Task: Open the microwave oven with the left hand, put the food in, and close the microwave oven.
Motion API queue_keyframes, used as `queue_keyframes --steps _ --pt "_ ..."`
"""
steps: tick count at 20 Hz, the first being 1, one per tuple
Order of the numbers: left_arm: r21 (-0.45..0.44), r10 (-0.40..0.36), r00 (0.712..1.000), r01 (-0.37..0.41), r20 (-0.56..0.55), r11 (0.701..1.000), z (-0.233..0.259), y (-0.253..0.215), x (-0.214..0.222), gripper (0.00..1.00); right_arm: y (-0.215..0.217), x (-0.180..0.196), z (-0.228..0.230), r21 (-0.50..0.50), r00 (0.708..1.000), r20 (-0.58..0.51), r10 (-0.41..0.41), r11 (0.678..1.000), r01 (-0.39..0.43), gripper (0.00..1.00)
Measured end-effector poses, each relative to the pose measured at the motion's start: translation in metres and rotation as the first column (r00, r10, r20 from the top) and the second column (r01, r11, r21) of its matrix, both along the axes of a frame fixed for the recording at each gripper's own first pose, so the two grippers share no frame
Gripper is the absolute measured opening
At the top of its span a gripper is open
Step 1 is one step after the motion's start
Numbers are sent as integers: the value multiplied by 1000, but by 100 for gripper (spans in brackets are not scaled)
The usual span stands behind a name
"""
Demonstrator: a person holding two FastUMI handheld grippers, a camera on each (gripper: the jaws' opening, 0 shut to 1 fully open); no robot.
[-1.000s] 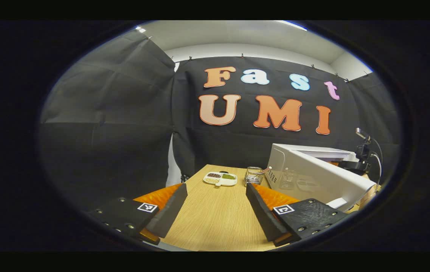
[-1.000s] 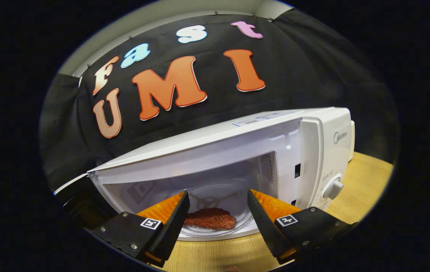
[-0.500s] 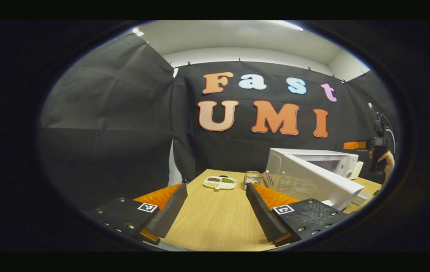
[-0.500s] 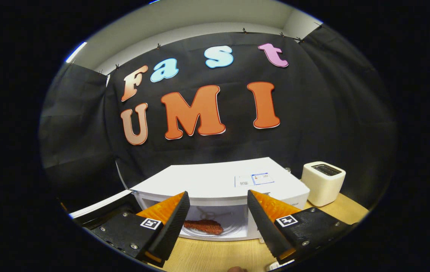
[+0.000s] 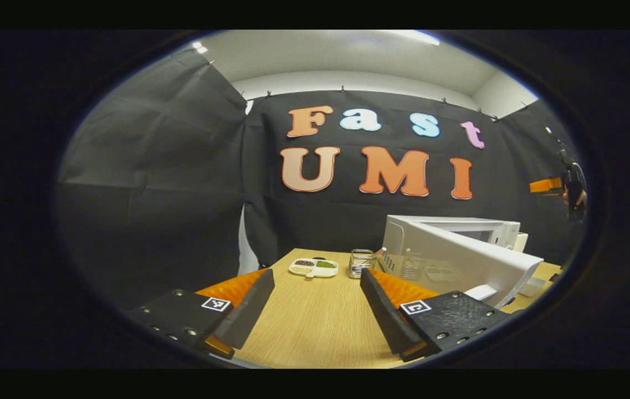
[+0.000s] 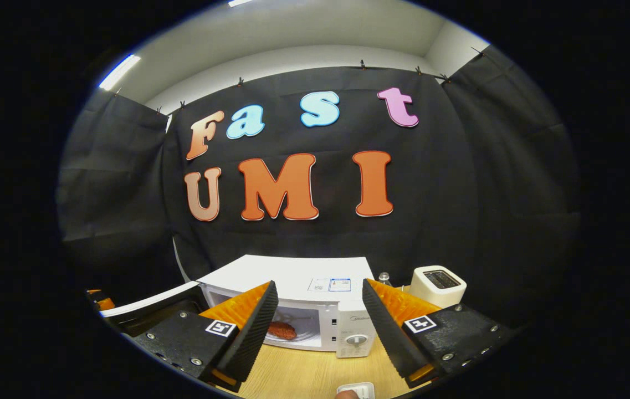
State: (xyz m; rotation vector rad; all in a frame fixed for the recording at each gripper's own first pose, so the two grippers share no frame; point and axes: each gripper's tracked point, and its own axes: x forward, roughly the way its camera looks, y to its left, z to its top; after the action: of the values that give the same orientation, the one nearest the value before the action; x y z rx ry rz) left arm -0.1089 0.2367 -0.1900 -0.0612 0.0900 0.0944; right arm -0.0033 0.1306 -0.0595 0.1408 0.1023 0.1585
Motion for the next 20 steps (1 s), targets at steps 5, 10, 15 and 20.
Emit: queue_keyframes --steps 5,10,15,20 --pt "20 -51 997 53 -60 998 -23 -32 2 67 -19 -12 6 19 1000 -2 7 1000 -7 95" --pt "68 -71 992 78 -108 995 -37 -71 3 1 -39 -18 7 33 1000 8 2 999 -3 95" --pt "32 -225 967 230 -115 973 -35 -146 9 0 -71 -22 -6 53 999 -20 -38 998 39 95" --pt "70 -375 921 383 -105 921 -23 -225 15 1 -105 -26 -12 49 995 -30 -92 994 93 95"
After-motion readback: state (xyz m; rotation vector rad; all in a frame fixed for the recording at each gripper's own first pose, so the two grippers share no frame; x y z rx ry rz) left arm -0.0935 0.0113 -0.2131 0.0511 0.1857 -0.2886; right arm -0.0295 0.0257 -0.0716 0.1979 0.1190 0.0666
